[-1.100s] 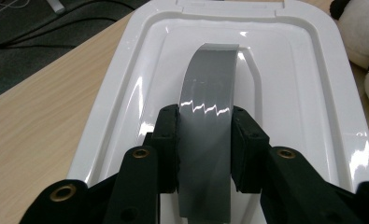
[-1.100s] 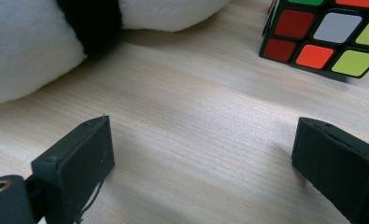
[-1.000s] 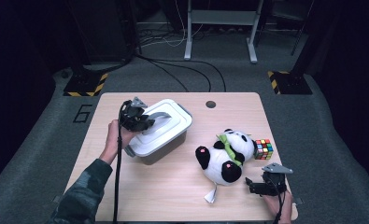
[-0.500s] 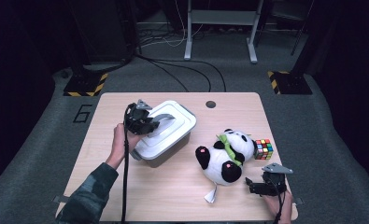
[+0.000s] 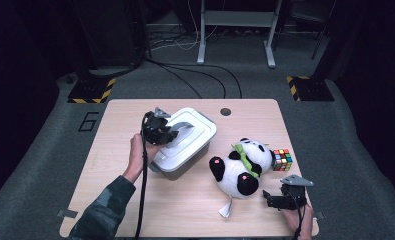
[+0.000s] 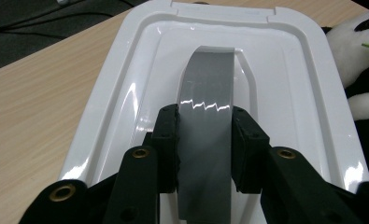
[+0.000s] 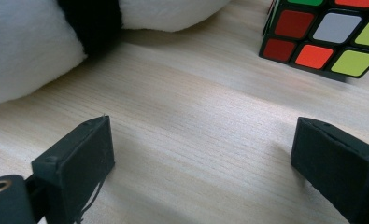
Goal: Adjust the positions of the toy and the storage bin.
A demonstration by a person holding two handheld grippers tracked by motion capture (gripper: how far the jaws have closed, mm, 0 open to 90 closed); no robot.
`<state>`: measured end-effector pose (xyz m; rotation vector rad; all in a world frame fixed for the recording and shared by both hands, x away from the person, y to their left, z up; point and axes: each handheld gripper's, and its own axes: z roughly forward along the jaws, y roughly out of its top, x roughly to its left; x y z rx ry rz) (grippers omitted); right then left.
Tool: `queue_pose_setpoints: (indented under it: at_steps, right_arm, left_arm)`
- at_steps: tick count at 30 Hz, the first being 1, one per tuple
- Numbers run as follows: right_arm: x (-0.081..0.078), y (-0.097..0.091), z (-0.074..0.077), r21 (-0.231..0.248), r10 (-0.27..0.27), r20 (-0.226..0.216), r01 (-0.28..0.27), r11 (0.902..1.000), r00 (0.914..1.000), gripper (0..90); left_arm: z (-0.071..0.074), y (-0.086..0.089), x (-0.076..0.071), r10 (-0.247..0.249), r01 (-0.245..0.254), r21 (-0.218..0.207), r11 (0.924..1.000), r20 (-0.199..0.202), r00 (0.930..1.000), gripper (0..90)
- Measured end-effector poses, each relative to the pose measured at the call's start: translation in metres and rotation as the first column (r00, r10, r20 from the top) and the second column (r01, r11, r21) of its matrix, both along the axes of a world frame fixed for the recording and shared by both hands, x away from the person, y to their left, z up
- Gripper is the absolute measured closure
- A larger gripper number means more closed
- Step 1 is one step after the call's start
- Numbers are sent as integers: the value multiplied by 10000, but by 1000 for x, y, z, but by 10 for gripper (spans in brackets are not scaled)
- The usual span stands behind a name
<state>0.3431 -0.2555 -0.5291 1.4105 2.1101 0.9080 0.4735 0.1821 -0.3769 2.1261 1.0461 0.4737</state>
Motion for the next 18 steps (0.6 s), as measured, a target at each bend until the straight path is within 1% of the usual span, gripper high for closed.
queue_pose_setpoints:
  at_steps: [4,5,7,8,9,10,11,12,14,18]
  right_arm:
    - [0,0,0,13,-18,0,18,10000,10000,53]
    - [0,0,0,2,-5,15,5,10000,10000,53]
    - [0,0,0,1,-4,9,4,10000,10000,53]
    - [0,0,0,-4,2,18,-2,10000,10000,53]
    - [0,0,0,11,-16,-2,16,10000,10000,53]
    - [0,0,0,3,-8,9,8,10000,10000,53]
    - [0,0,0,11,-15,-1,15,10000,10000,53]
    - [0,0,0,-3,3,19,-3,10000,10000,53]
    - [0,0,0,-11,-4,6,4,10000,10000,54]
    - [0,0,0,-10,0,15,0,10000,10000,54]
  left_arm:
    - [0,-6,0,6,-6,-15,10000,-20,10000,673]
    - [0,-7,0,24,-25,-89,10000,-4,10000,673]
    - [0,-10,0,-4,4,-95,10000,-41,10000,673]
    - [0,-12,0,59,-61,-191,9998,-85,9999,672]
    - [0,-13,0,-1,0,-148,9999,-79,10000,672]
    - [-1,-15,0,85,-87,-222,9997,-91,9999,672]
    - [-1,-16,0,21,-23,-251,9997,-93,10000,672]
    - [-1,-18,-1,81,-84,-310,9995,-85,9999,672]
    - [-1,-21,-1,15,-18,-281,9996,-106,9999,672]
    - [-2,-27,0,42,-45,-379,9993,-76,10000,672]
